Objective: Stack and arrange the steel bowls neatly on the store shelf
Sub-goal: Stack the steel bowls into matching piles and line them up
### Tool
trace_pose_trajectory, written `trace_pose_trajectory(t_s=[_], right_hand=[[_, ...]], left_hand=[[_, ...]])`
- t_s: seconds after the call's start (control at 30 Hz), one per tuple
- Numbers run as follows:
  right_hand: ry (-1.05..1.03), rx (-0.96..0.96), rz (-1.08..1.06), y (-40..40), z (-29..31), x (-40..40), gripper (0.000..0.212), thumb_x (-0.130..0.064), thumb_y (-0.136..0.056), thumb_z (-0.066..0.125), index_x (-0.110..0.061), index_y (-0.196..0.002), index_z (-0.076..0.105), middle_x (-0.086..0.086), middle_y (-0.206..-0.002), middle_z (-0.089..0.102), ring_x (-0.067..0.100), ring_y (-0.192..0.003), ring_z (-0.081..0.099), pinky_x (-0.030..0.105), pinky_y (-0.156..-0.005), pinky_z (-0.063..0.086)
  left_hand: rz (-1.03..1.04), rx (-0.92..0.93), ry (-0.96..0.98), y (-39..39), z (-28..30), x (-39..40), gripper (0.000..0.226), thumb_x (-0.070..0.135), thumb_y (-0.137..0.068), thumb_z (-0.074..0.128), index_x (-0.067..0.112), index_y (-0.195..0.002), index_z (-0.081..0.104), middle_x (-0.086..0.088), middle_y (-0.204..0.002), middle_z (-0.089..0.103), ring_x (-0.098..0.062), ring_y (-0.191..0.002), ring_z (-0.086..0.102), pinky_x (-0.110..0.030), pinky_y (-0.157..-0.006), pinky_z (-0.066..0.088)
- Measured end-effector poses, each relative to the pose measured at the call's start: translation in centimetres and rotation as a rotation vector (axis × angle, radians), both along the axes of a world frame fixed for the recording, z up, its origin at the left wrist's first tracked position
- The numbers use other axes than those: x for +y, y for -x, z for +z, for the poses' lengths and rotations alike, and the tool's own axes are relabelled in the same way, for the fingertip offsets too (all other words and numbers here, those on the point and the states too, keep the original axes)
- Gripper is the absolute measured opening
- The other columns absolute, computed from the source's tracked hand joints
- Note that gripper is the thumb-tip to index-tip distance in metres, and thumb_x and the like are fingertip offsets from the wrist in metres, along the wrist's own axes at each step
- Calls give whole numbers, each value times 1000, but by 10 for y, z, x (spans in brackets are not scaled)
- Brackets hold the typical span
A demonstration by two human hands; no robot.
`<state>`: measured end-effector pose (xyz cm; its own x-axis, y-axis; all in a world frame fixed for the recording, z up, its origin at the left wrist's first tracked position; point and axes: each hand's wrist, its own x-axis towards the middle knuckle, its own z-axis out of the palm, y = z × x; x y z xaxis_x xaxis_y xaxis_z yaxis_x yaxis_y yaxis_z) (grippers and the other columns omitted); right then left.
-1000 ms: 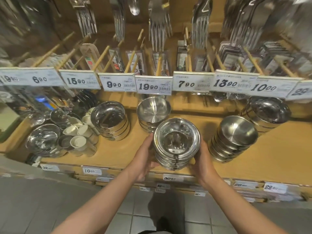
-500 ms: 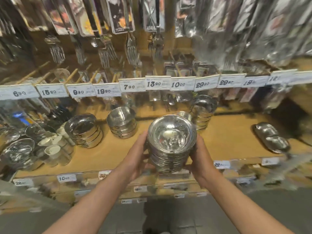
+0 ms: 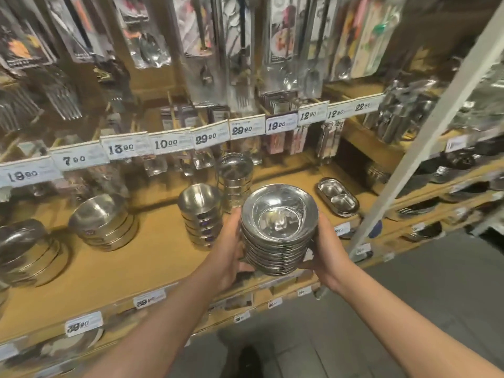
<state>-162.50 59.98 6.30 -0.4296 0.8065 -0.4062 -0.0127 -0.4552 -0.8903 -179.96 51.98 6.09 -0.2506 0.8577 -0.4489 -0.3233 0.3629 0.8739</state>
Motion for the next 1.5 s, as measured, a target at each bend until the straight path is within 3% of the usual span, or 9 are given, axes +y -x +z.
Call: trace_pose_trajectory(t_s=[0.1, 0.4, 0.6, 0.73, 0.9, 1.03, 1.17, 1.37, 1.5], right_hand=[[-3, -12, 0, -8, -8, 32, 55, -84, -83, 38, -53, -122, 61, -19, -134, 61, 12, -126, 51, 64, -97, 47], [-15, -81, -14, 5, -69, 169, 47, -76, -91, 35, -54, -126, 58, -20, -133, 61, 11, -128, 51, 54, -89, 56], [-16, -99, -10, 9, -106, 239, 49, -77, -88, 35, -54, -121, 63, -30, -123, 65, -8, -114, 57, 31, -92, 44], [5, -101, 27, 7, -115, 276, 53, -77, -87, 35, -52, -126, 61, -24, -128, 65, 3, -126, 54, 47, -109, 43], [51, -61, 111, 11, -121, 311, 53, -63, -99, 29, -35, -132, 59, -5, -133, 65, 22, -128, 56, 62, -106, 43], [46, -63, 123, 18, -122, 331, 51, -57, -102, 27, -29, -132, 58, -1, -131, 67, 23, -125, 58, 62, -105, 44], [64, -77, 145, 22, -119, 350, 43, -57, -102, 34, -31, -121, 64, -2, -122, 71, 23, -117, 61, 59, -103, 46], [99, -142, 133, 7, -123, 364, 25, -48, -103, 38, -38, -102, 61, -13, -106, 64, 14, -102, 58, 37, -82, 50], [22, -193, 147, 1, -119, 370, 25, -48, -105, 34, -43, -93, 56, -16, -99, 62, 10, -100, 59, 32, -88, 47]], left_hand=[[-11, -12, 1, -7, -12, 37, 45, 83, -81, 42, 55, -97, 74, 19, -106, 73, -23, -109, 65, -55, -91, 57], [74, -29, 24, -1, -67, 174, 47, 78, -86, 45, 45, -105, 74, 8, -106, 78, -24, -98, 74, -44, -72, 62], [135, -53, 15, 1, -102, 242, 60, 73, -83, 50, 32, -124, 66, 1, -111, 76, -24, -93, 73, -40, -69, 59], [172, -50, -16, -6, -122, 267, 40, 69, -89, 42, 48, -108, 71, 10, -111, 76, -17, -98, 73, -45, -80, 58], [275, -44, -1, -18, -128, 286, 39, 57, -102, 34, 51, -96, 72, 10, -102, 78, -21, -90, 75, -37, -66, 60], [370, -110, -5, -25, -130, 295, 38, 56, -101, 38, 48, -92, 74, 11, -103, 77, -22, -102, 72, -48, -85, 60], [435, -142, 4, -31, -130, 308, 37, 58, -100, 42, 48, -87, 75, 13, -98, 77, -27, -110, 67, -51, -89, 58], [446, -125, 2, -39, -127, 324, 38, 60, -97, 41, 45, -93, 75, 15, -98, 77, -24, -106, 67, -36, -69, 60], [431, -120, 7, -38, -127, 332, 42, 60, -98, 40, 41, -95, 77, 15, -98, 77, -22, -105, 67, -32, -64, 59]])
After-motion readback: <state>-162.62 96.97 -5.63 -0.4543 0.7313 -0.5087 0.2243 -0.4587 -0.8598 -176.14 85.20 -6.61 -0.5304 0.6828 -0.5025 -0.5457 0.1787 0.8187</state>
